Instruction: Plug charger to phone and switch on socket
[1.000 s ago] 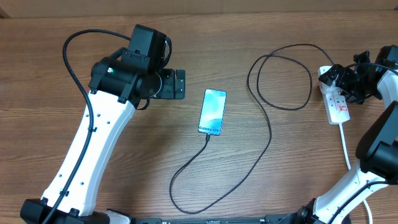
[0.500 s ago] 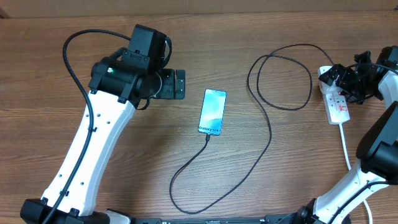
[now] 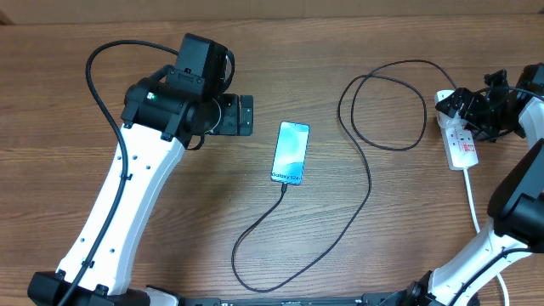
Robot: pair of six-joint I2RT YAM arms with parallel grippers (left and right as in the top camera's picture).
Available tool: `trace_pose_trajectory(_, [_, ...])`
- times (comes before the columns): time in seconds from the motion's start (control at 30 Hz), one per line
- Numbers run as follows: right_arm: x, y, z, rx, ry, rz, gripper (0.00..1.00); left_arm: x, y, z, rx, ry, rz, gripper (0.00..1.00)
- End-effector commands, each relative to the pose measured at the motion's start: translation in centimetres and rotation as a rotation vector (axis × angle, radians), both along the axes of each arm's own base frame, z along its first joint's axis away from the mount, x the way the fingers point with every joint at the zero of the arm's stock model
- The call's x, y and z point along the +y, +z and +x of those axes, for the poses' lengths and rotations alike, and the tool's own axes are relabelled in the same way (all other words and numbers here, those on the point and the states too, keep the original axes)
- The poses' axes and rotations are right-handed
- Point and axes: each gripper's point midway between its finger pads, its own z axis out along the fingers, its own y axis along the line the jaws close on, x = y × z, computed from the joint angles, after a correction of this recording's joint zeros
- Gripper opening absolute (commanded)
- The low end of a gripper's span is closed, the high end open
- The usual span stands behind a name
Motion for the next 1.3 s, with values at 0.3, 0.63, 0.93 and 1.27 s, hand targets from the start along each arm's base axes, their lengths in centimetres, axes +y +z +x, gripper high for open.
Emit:
trace_pose_trajectory(0.3, [1.1,0.2,0.2,-0.009,0.020,0.055,1.00,0.2,0.0,0.3,-0.007,-0.009,0.018,1.00])
trace_pose_trajectory(0.63, [1.9,-1.4,0.0,0.022,0.027,0.114,1.00,0.2,0.0,0.3,-0.007,-0.009,0.018,1.00])
trace_pose_trajectory(0.93, [2.2,-1.6,-0.6,0.047,0.026,0.128,0.99,0.2,0.0,0.3,-0.007,-0.009,0.018,1.00])
trace_pose_trajectory(1.27, [2.2,-1.7,-0.6,0.051,0.025,0.129,0.99,0.2,0.0,0.3,-0.007,-0.009,0.018,0.99])
